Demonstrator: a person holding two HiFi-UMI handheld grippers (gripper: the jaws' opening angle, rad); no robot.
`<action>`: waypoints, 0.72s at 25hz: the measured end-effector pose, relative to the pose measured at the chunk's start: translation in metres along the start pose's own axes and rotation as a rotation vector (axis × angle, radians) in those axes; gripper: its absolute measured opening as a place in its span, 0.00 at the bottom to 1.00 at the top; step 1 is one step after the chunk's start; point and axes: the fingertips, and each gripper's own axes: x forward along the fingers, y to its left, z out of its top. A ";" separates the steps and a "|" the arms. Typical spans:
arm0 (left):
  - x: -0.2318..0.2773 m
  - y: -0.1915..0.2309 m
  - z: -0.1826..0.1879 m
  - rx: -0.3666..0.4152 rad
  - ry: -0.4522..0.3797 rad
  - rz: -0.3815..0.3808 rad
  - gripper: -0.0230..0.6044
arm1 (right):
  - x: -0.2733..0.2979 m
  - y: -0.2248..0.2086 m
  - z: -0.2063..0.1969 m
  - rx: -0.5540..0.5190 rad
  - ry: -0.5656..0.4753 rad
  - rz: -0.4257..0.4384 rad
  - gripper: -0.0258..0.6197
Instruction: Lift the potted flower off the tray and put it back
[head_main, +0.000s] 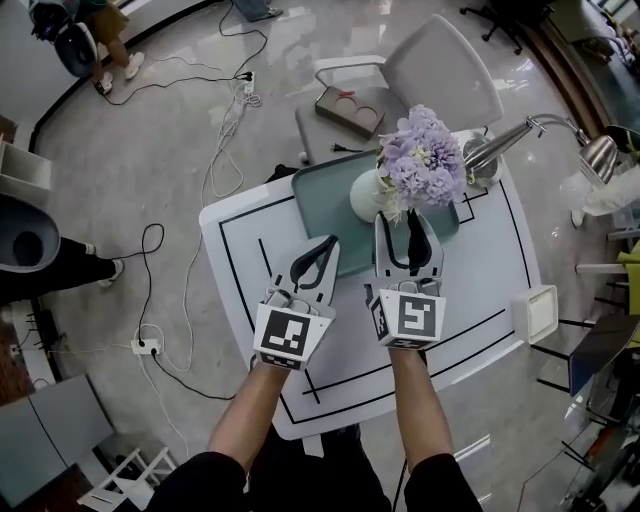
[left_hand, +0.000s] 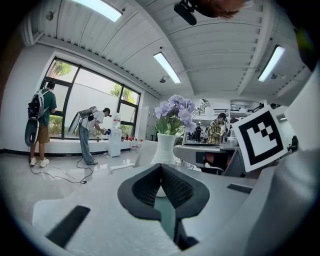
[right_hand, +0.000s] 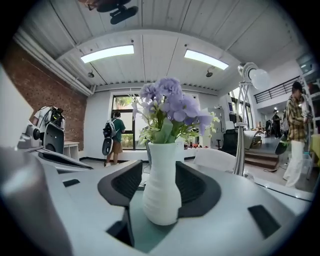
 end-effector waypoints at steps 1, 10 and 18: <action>0.000 0.002 -0.001 0.003 0.003 0.000 0.05 | 0.006 -0.001 -0.001 0.010 -0.010 -0.004 0.37; -0.005 0.025 -0.010 0.010 0.020 0.023 0.05 | 0.054 -0.006 0.004 0.000 -0.046 -0.039 0.51; -0.016 0.050 -0.019 -0.021 0.054 0.074 0.05 | 0.077 -0.014 -0.002 -0.001 -0.010 -0.060 0.51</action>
